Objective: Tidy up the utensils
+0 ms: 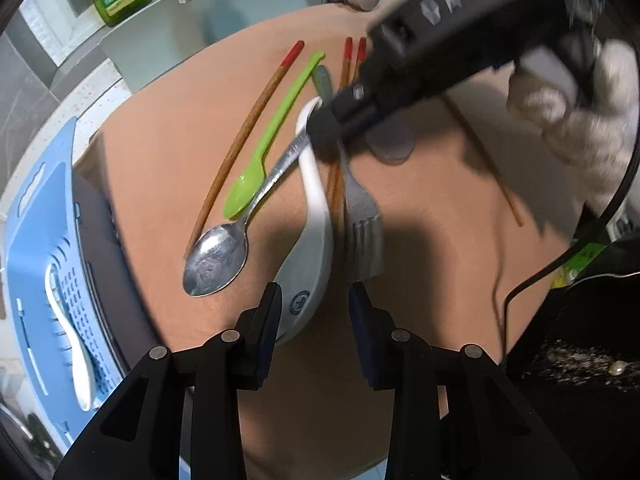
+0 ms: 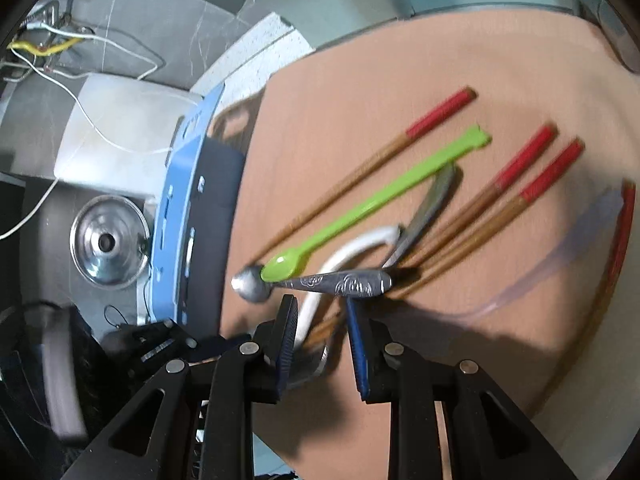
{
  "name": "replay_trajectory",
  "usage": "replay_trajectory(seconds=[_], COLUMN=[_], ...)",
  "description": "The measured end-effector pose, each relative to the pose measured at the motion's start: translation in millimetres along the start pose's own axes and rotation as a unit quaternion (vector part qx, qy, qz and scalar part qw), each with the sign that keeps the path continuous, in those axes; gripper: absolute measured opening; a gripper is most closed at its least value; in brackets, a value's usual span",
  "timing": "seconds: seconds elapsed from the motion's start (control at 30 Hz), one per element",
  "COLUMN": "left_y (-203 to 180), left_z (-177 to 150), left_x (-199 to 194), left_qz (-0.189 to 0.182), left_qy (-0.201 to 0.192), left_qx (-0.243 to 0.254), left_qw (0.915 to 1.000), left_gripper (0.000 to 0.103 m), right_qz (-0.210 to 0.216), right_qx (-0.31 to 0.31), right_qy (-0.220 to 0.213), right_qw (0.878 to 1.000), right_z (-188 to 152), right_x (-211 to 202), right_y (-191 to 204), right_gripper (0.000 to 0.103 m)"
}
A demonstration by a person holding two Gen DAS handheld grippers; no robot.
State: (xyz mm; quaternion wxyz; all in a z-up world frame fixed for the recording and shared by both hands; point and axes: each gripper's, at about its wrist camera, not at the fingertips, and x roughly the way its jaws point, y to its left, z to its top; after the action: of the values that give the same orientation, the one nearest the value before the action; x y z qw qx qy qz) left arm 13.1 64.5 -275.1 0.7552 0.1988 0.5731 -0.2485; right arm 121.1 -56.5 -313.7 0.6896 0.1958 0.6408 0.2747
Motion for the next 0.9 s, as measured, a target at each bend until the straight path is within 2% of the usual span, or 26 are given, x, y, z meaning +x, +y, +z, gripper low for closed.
replay_trajectory(seconds=[0.2,0.4,0.5,0.77,0.9], left_y=[1.5,3.3,7.2,17.2,23.2], left_z=[-2.9,-2.0,1.3,-1.9,-4.2], left_x=[0.6,4.2,8.8,9.6,7.3], left_qz=[0.012,0.012,0.009,-0.021,-0.044], left_qy=[-0.001,-0.007,-0.01,-0.018,-0.026], left_qx=[-0.002,-0.011,-0.016,-0.033,-0.054], left_qw=[0.9999,0.9999,0.9998,0.9991,0.9972], left_gripper=[0.033,0.033,0.027,0.019,0.015], right_qz=[0.014,-0.013,-0.018,-0.038,-0.052], right_qx=[-0.019,-0.014,-0.005,0.001,-0.015], right_qy=[0.014,0.027,0.024,0.013,0.011], right_qw=[1.0,0.999,1.0,0.999,0.998], right_z=[-5.5,-4.7,0.8,16.0,18.2], right_x=[-1.8,20.1,25.0,33.4,38.3], right_y=[14.0,13.7,11.5,9.3,18.4], right_gripper=[0.023,0.023,0.023,0.023,0.023])
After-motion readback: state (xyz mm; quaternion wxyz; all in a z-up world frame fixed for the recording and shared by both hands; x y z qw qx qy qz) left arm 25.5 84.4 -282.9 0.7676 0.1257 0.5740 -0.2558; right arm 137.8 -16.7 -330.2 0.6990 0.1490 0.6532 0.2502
